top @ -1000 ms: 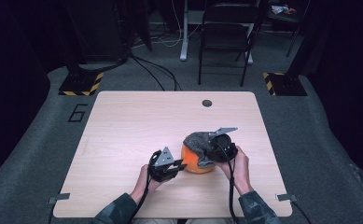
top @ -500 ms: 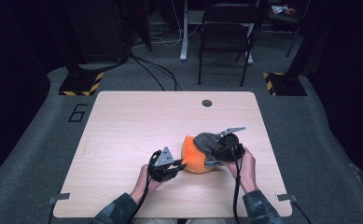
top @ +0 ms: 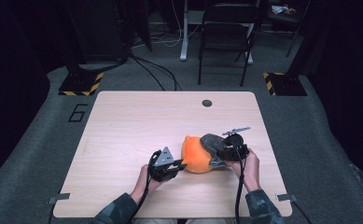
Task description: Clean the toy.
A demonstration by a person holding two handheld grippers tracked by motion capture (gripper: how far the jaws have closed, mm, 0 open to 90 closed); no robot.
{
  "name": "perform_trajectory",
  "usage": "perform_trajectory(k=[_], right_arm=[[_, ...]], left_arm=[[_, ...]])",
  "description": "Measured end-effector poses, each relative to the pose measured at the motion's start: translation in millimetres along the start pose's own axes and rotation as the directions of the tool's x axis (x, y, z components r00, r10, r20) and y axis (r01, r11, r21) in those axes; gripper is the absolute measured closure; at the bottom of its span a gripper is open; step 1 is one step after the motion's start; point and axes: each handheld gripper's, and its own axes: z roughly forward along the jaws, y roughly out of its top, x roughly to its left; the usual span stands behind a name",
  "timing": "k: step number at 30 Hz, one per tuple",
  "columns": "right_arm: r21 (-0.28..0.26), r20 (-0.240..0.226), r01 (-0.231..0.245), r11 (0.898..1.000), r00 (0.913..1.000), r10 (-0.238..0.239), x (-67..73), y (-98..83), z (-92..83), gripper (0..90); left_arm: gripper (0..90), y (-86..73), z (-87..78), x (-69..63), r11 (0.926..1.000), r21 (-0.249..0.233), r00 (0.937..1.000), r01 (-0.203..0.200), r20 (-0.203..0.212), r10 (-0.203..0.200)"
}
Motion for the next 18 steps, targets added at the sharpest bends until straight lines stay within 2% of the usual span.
perform_trajectory(k=[10,18], right_arm=[[0.036,0.009,-0.039,0.999,0.9992,0.038,-11.7,-4.7,7.9,72.9],[0.116,0.076,-0.069,0.991,0.9953,0.06,-21.0,-12.5,26.3,72.9]], left_arm=[[76.8,-0.3,0.7,-0.2,1.0,-0.004,1.0,-0.001,-0.003,0.001],[76.8,-0.8,0.7,0.7,1.0,-0.002,1.0,0.003,-0.007,-0.003]])
